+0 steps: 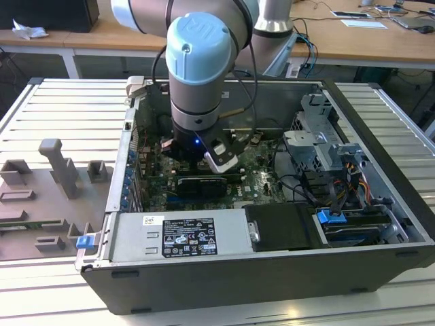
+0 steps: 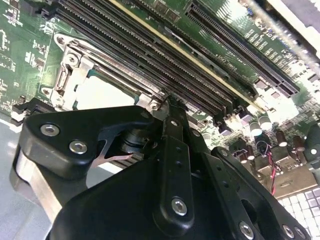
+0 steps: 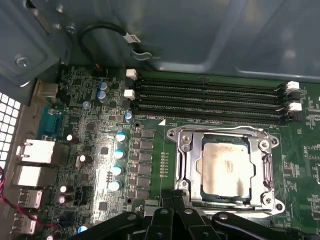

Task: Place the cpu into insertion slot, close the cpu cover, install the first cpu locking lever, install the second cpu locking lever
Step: 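Install the second cpu locking lever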

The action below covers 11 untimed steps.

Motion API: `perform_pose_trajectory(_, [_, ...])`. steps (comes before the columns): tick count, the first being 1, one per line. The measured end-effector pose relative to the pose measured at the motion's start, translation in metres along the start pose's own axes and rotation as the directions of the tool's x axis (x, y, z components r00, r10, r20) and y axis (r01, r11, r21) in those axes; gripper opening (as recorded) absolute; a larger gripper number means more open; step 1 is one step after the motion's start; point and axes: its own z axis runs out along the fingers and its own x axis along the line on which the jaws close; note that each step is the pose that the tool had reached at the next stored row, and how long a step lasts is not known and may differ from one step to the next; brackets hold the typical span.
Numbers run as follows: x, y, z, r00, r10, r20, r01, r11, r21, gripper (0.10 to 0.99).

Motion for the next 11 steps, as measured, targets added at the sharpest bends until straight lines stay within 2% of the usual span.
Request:
perform_pose_trajectory(3, [0.001, -0.0005, 0.0017, 1.0, -0.002, 0.0, 0.002, 1.0, -0.007, 0.106])
perform_pose_trajectory(6, [0.0016, -0.0005, 0.0017, 1.0, -0.003, 0.0006, 0.003, 1.0, -0.008, 0.106])
perform_pose_trajectory(11, [0.0016, 0.0013, -0.0043, 1.0, -0.003, 0.0007, 0.003, 1.0, -0.008, 0.106])
